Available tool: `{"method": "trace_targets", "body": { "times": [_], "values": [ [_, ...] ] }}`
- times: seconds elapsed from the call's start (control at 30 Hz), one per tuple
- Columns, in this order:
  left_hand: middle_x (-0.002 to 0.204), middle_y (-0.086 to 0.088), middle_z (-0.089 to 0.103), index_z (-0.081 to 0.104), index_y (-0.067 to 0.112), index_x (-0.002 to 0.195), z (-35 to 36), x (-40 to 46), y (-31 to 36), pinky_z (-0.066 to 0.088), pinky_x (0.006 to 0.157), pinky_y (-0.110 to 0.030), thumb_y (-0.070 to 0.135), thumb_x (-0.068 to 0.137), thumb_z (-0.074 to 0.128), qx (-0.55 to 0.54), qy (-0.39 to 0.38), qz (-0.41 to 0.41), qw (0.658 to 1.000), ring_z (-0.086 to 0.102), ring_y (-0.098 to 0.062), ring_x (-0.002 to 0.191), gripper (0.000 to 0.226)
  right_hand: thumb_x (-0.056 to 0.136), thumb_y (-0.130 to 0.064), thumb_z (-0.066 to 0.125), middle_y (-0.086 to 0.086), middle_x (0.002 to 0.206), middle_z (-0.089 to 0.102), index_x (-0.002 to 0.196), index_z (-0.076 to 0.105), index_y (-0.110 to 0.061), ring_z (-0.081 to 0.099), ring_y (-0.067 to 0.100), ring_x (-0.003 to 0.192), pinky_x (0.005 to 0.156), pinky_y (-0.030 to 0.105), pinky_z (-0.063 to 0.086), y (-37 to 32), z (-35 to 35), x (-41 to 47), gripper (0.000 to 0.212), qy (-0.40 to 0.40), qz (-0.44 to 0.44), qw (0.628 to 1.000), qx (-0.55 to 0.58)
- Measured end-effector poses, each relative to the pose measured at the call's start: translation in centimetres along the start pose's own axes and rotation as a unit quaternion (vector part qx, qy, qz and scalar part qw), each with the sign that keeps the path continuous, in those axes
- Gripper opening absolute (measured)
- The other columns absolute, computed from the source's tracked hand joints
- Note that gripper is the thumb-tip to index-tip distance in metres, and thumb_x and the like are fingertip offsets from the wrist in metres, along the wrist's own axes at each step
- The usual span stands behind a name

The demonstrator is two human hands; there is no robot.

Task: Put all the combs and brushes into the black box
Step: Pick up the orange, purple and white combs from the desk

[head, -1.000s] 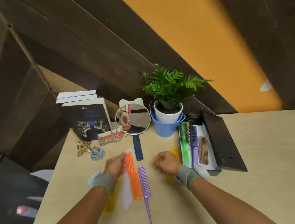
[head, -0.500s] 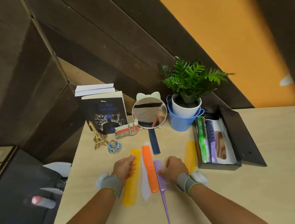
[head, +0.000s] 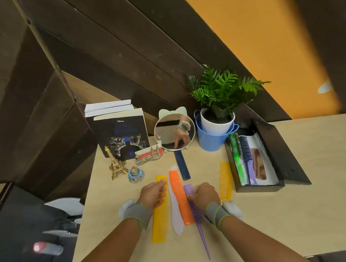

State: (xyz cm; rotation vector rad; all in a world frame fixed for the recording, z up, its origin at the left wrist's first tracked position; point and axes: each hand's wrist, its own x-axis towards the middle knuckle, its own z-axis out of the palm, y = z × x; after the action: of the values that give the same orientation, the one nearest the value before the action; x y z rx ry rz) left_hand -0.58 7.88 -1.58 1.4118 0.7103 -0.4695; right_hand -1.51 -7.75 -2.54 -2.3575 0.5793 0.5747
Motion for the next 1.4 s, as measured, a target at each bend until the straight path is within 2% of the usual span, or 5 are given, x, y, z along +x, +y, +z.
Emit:
{"method": "trace_targets", "body": {
  "times": [0.23,0.57,0.97,1.23,1.4],
  "values": [
    [0.074,0.003,0.054,0.06,0.016,0.094,0.3,0.0,0.2,0.043,0.058,-0.02,0.031,0.089,0.057,0.009,-0.027,-0.006,1.0,0.05,-0.01,0.065,0.015,0.076,-0.023,0.073,0.014,0.107,0.067,0.078,0.052,-0.014,0.064,0.028,0.099,0.08,0.031,0.049,0.1,0.2,0.8,0.023,-0.022,-0.009,0.998,0.056],
    [0.083,0.002,0.064,0.062,0.021,0.086,0.3,0.0,0.5,0.048,0.075,-0.027,0.035,0.084,0.064,0.056,-0.106,-0.014,0.993,0.062,-0.012,0.078,0.014,0.08,-0.009,0.071,-0.007,0.031,0.05,0.056,0.051,-0.013,0.037,-0.001,0.021,0.029,0.012,0.03,-1.7,-3.1,1.8,0.032,-0.047,-0.015,0.947,0.319],
    [0.067,0.004,0.072,0.065,0.015,0.086,0.0,-0.8,2.1,0.055,0.06,-0.018,0.009,0.086,0.062,0.003,-0.15,0.013,0.989,0.068,-0.005,0.057,0.007,0.094,-0.034,0.049,-0.005,0.038,0.061,0.064,0.055,-0.013,0.047,0.007,0.036,0.035,0.011,0.037,-5.2,-4.0,1.3,0.037,-0.087,-0.003,0.908,0.41],
    [0.058,0.011,0.071,0.06,0.01,0.104,-2.5,-0.3,1.7,0.053,0.062,-0.019,0.003,0.088,0.058,-0.013,-0.11,0.03,0.993,0.066,0.001,0.051,0.019,0.072,-0.033,0.076,0.011,0.099,0.069,0.071,0.053,-0.018,0.064,0.028,0.094,0.077,0.031,0.046,-3.3,-0.3,0.9,0.028,-0.046,-0.063,0.996,0.05],
    [0.072,0.004,0.071,0.058,0.003,0.12,-3.3,-0.6,1.2,0.053,0.063,-0.022,-0.001,0.087,0.057,-0.022,-0.099,0.037,0.994,0.066,-0.003,0.054,0.034,0.067,-0.044,0.076,0.007,0.111,0.068,0.094,0.055,-0.018,0.065,0.026,0.103,0.074,0.029,0.045,-2.5,1.3,0.0,0.043,-0.032,-0.059,0.997,-0.029]
  ]
}}
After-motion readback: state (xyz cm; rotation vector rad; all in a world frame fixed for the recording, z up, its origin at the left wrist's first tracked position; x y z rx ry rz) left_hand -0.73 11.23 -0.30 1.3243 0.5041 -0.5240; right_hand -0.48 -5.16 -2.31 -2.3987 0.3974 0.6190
